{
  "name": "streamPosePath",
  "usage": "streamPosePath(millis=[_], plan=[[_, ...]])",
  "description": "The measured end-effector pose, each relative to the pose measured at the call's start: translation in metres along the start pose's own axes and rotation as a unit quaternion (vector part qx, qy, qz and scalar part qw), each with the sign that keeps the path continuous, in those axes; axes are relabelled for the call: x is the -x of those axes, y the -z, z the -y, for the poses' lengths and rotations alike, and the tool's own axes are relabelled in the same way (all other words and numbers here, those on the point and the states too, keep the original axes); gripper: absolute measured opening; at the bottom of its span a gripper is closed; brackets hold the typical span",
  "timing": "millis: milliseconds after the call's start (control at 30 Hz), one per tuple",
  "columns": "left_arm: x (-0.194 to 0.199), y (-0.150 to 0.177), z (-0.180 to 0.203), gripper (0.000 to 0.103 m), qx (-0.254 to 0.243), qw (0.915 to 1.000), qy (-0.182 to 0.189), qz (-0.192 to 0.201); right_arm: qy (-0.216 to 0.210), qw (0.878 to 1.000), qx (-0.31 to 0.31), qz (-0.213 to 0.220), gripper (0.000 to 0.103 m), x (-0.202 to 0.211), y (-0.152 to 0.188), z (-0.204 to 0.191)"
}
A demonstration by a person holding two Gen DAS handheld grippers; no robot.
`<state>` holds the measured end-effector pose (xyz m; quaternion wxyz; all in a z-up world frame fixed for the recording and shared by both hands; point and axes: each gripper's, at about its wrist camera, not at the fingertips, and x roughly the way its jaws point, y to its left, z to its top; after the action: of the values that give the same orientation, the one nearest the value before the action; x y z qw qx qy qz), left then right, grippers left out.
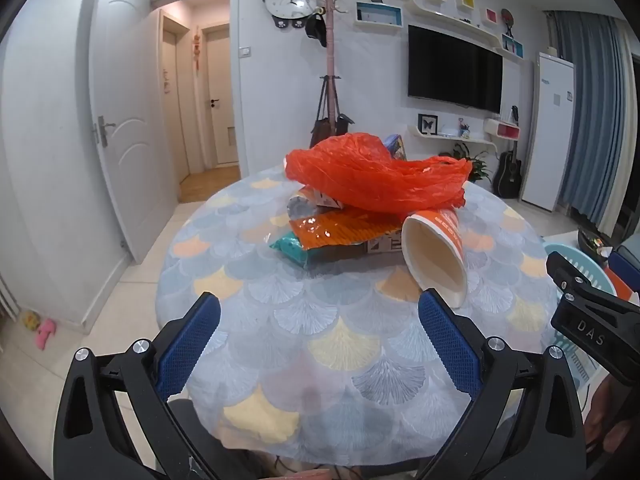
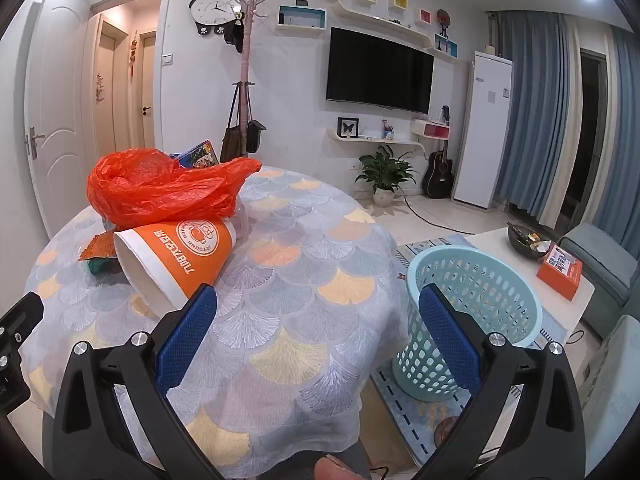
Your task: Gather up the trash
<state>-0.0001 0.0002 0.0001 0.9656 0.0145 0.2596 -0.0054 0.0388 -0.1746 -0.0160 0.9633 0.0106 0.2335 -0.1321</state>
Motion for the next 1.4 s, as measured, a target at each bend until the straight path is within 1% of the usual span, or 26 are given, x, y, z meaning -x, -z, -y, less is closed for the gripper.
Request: streamPosePath(millis=[300,467,533,600,667,1400], plan=[[0.000,0.000,0.000,0.096,0.000,1.0000,0.002,-0.001,0.002,1.000,-0.001,0.000,0.097,0.001,-0.001,0.002],[0.000,0.001,0.000,0.096,-0.004,1.0000,0.003,-0.003,0.003,1.000,-0.003,0.000,0.097,-0.001,0.002,0.009],[-0.003,0.002,0.009,0.096,-0.004,1.0000,0.005,-0.003,0.004,1.000,-0.004,-0.001,0.097,-0.001,0.002,0.011],[-0.002,0.001,0.007,0.096,-0.004,1.0000,0.008,-0.003,0.004,1.000,-0.002,-0.002,0.097,-0.001,0.003,0.011],[-0.002,0.001,0.007,0.096,-0.006,0.9999,0.009,-0.003,0.007,1.000,-0.001,-0.003,0.097,0.000,0.000,0.004],[-0.002,0.001,0.009,0.096,-0.010,0.9999,0.010,-0.003,0.009,1.000,-0.002,-0.004,0.097,0.001,0.000,0.004]])
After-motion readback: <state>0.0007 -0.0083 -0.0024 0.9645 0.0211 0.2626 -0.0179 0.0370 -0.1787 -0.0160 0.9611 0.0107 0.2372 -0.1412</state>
